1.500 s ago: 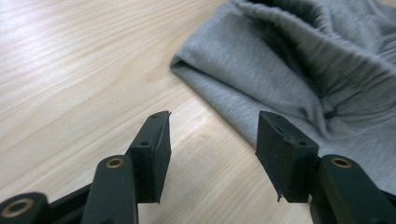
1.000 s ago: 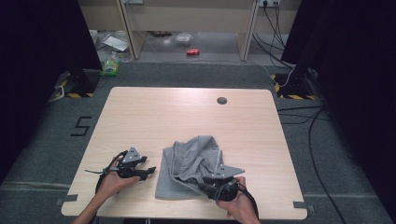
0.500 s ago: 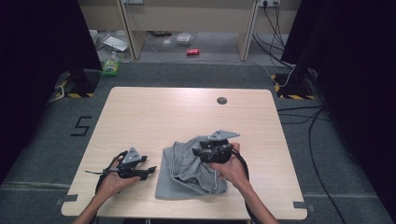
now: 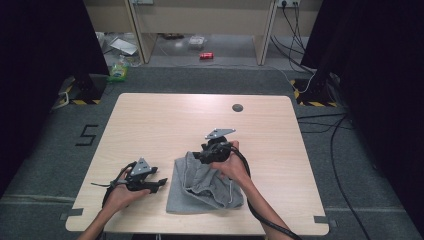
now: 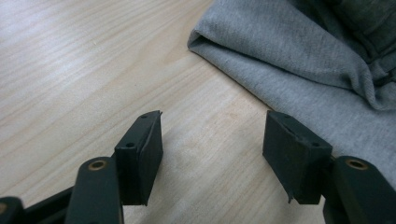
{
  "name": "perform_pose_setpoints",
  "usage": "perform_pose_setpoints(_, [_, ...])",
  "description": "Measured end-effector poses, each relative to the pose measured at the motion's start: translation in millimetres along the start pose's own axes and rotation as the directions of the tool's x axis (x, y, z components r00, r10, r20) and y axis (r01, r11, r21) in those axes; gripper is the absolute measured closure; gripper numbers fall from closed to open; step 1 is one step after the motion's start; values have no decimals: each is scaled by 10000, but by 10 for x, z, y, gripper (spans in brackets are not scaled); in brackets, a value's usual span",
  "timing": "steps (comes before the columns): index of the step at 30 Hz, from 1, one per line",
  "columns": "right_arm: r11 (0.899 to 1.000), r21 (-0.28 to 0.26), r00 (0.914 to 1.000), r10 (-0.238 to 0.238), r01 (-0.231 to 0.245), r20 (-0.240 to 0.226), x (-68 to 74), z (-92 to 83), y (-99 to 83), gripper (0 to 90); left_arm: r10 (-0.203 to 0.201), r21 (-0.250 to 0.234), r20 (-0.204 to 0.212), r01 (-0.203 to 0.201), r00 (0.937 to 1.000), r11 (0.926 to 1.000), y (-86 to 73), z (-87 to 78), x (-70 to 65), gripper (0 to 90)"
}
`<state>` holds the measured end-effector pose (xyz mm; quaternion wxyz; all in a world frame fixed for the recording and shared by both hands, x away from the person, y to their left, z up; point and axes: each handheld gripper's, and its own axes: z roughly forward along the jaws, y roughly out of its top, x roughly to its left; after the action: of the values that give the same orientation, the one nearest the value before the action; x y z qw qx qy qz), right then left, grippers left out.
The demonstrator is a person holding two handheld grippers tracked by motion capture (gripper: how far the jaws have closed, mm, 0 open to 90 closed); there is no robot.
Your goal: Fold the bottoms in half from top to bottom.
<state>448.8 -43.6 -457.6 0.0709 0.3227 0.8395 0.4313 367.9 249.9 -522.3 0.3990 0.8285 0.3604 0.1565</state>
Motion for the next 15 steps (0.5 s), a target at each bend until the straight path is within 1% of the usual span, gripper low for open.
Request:
perform_pose_setpoints(1, [9999,74,10000,88,-89,38,-17,24,1,490,0,1,0,0,10000,10000,0,0,0,369])
perform_pose_setpoints(5, [9990,448,10000,-60,57,50,-89,114,-8,481,0,2,0,0,10000,10000,0,0,0,369])
perform_pose_setpoints(6, [9986,516,10000,-80,81,-32,-100,128,-12,475,-1,-1,1,1,10000,10000,0,0,0,369])
perform_pose_setpoints(8, [9990,421,9993,159,-144,-353,-104,147,-14,461,-1,-2,0,1,10000,10000,0,0,0,369])
perform_pose_setpoints(10, [9995,302,9974,128,-106,-714,-88,161,-5,448,-1,-1,0,1,10000,10000,0,0,0,369])
perform_pose_setpoints(12, [9993,379,9967,-41,72,-809,-65,180,5,448,-1,-2,-2,1,10000,10000,0,0,0,369])
perform_pose_setpoints(15, [9990,418,9956,-110,149,-934,-48,205,21,467,-2,-2,1,2,10000,10000,0,0,0,369])
